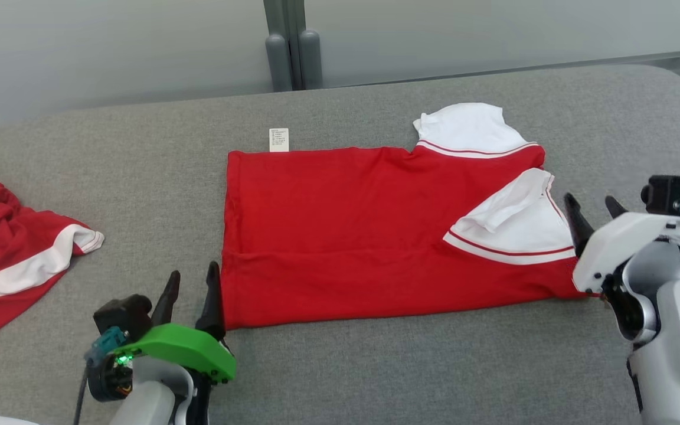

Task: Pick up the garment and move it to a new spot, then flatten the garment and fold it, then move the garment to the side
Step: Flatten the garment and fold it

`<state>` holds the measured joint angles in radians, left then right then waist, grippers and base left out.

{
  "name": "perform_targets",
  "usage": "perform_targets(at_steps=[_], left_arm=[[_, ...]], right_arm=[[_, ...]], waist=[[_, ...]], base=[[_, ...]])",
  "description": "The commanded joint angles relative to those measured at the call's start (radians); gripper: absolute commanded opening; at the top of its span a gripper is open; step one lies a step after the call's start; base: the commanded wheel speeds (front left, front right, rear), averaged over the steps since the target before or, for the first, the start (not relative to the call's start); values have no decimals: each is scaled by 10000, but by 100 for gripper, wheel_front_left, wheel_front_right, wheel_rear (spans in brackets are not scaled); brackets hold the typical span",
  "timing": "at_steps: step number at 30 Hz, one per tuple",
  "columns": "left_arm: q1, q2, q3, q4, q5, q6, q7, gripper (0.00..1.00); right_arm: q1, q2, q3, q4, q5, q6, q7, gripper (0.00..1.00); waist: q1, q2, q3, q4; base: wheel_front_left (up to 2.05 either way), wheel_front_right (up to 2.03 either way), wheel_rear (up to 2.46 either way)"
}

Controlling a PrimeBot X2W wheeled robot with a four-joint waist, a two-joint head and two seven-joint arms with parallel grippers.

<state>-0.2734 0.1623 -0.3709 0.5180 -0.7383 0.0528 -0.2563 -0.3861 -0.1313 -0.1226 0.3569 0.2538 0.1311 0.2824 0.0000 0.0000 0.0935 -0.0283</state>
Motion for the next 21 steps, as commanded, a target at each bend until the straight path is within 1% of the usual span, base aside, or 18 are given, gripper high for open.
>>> perform_targets(at_steps=[1, 7, 9, 11, 16, 21], left_arm=[[166, 117, -173, -58, 378, 86, -43, 100], [372, 195, -814, 210, 1592, 490, -99, 100], [267, 256, -999, 298, 2015, 677, -88, 100], [213, 154, -1042, 389, 2264, 805, -93, 100], [75, -57, -1097, 694, 2643, 892, -90, 100], [-210, -253, -1264, 1235, 2931, 762, -90, 100]], right_arm=[[356, -49, -163, -170, -251, -8, 225, 100], [1359, 348, -815, -500, -877, -6, 1366, 100], [1455, 480, -908, -570, -1046, -6, 1562, 100], [1513, 553, -989, -514, -1341, -6, 1698, 100], [1243, 657, -1222, -14, -2179, -6, 1684, 100], [721, 716, -1450, 888, -2495, -6, 1344, 100]], waist=[[0, 0, -110, -16], [0, 0, -191, -65], [0, 0, -163, -105], [0, 0, -109, -144], [0, 0, 60, -150], [0, 0, 240, -43]], base=[[0, 0, 0], [0, 0, 0], [0, 0, 0], [0, 0, 0], [0, 0, 0], [0, 0, 0]])
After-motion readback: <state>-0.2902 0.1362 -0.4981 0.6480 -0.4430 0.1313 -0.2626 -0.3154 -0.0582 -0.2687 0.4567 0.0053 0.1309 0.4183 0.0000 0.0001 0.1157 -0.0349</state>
